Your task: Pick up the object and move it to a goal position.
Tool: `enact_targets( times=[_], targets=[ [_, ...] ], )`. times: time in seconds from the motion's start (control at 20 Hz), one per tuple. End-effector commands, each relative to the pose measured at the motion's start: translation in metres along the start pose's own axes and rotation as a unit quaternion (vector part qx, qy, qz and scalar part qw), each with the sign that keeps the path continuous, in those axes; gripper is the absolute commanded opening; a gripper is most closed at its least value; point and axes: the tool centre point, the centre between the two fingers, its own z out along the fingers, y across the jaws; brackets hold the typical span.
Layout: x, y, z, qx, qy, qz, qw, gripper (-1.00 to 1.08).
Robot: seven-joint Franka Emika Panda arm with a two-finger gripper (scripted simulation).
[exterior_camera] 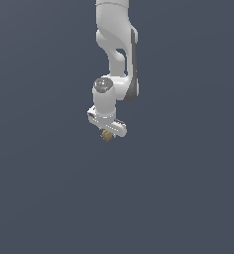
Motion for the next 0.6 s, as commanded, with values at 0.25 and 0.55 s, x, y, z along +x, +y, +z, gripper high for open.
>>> enact_targets(
  times=[0.25,0.55],
  targets=[
    [-0.033,-0.034,-0.035,0.000,0.000,0.000,1.0000,-1.00],
    [-0.072,-0.075,-0.077,-0.001,0.001,0.000,1.0000,-1.00]
  ],
)
